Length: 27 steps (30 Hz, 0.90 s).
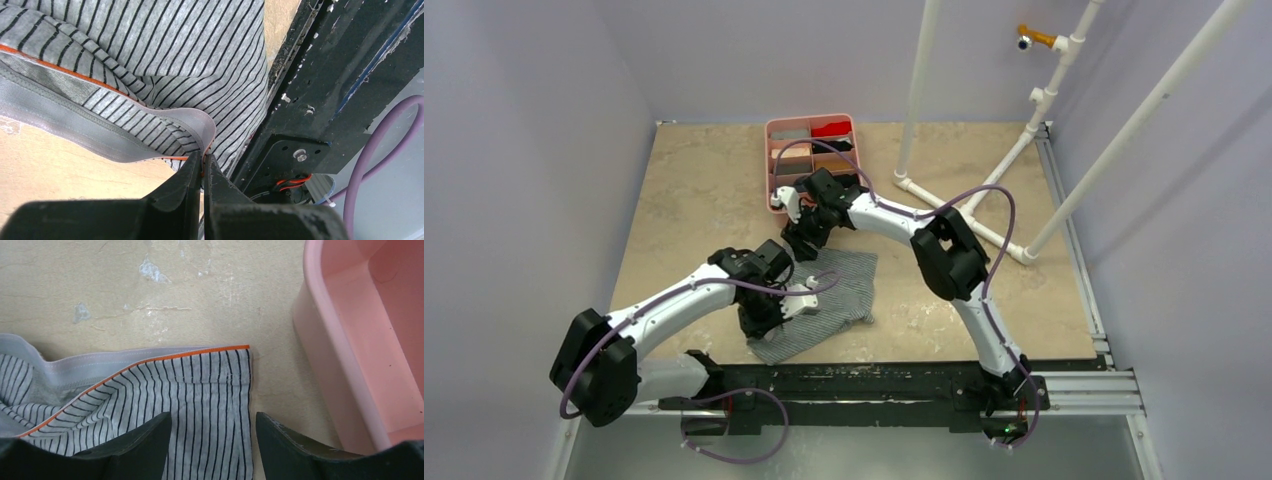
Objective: Roll the underwear
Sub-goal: Flatten out the underwear at the center of the board.
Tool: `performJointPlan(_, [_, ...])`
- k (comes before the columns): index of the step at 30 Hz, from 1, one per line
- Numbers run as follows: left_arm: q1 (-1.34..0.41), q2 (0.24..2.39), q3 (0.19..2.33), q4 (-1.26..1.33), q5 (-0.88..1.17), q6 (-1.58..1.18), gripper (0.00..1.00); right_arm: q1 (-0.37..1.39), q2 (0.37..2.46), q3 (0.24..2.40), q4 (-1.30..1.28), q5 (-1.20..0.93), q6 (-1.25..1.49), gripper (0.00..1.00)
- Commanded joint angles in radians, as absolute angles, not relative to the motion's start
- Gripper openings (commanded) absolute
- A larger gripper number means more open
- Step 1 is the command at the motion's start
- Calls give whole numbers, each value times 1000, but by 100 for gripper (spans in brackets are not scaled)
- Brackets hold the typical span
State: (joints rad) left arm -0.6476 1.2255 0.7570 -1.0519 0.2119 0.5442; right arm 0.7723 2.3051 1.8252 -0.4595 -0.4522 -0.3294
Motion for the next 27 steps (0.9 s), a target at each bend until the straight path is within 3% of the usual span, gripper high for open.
performJointPlan(1, [-635,1191,756,-1042,203,577,0,791,2315,1858,-376,-352,-323,62])
performJointPlan(5, [-631,1184,755,-1047,204,581,0,815,2327,1840,-344,-294,-341,60])
performJointPlan(9, [-623,1171,758,-1049,201,591,0,837,2322,1796,-296,-201,-350,50])
performJointPlan(13, [-617,1161,770,-1058,198,605,0,839,2301,1763,-281,-151,-352,27])
performJointPlan(16, [-608,1152,780,-1066,187,615,0,838,2259,1739,-279,-156,-352,1])
performJointPlan(27, [-409,1099,958,-1092,229,708,0,758,1882,1583,-329,-54,-380,0])
